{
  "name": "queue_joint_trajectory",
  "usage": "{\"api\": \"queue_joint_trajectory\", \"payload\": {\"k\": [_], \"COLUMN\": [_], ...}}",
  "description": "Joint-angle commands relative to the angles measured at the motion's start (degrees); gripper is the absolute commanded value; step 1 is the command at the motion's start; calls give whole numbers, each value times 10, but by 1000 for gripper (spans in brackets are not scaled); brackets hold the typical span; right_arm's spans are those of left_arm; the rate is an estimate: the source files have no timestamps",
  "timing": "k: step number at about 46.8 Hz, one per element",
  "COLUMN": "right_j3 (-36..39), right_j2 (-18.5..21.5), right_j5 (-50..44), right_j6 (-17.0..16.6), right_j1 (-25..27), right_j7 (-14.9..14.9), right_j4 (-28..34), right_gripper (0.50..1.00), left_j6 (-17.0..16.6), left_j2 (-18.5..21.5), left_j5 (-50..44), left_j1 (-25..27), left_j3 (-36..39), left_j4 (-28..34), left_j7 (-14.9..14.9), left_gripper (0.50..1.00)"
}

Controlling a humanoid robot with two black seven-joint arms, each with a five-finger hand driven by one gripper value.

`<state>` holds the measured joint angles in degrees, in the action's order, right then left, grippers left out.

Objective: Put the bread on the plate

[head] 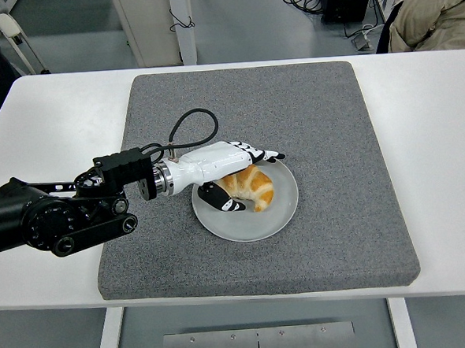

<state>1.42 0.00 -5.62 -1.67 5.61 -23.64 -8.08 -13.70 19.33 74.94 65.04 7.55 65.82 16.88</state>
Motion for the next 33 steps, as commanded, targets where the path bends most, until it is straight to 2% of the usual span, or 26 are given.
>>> {"api": "queue_joint_trajectory", "payload": {"k": [1, 7, 12, 20, 33], "right_j3": [0, 0, 0, 0, 0], "right_j2": [0, 0, 0, 0, 0], "right_j5": [0, 0, 0, 0, 0], "right_j6": [0, 0, 0, 0, 0], "right_j1": [-1, 0, -1, 0, -1], "right_j7": [0, 0, 0, 0, 0], "right_j4": [0, 0, 1, 0, 0], "right_gripper": [1000, 1000, 1000, 1000, 1000], "left_j6": [2, 3, 11, 26, 28], "left_j2": [2, 5, 9, 12, 23], "left_j5": [-1, -9, -64, -94, -218], "left_j1": [0, 1, 4, 4, 2], "left_j3": [0, -5, -4, -10, -59], "left_j4": [0, 2, 10, 18, 18], "left_j7": [0, 0, 2, 45, 46], "left_gripper": [951, 958, 958, 960, 968]}}
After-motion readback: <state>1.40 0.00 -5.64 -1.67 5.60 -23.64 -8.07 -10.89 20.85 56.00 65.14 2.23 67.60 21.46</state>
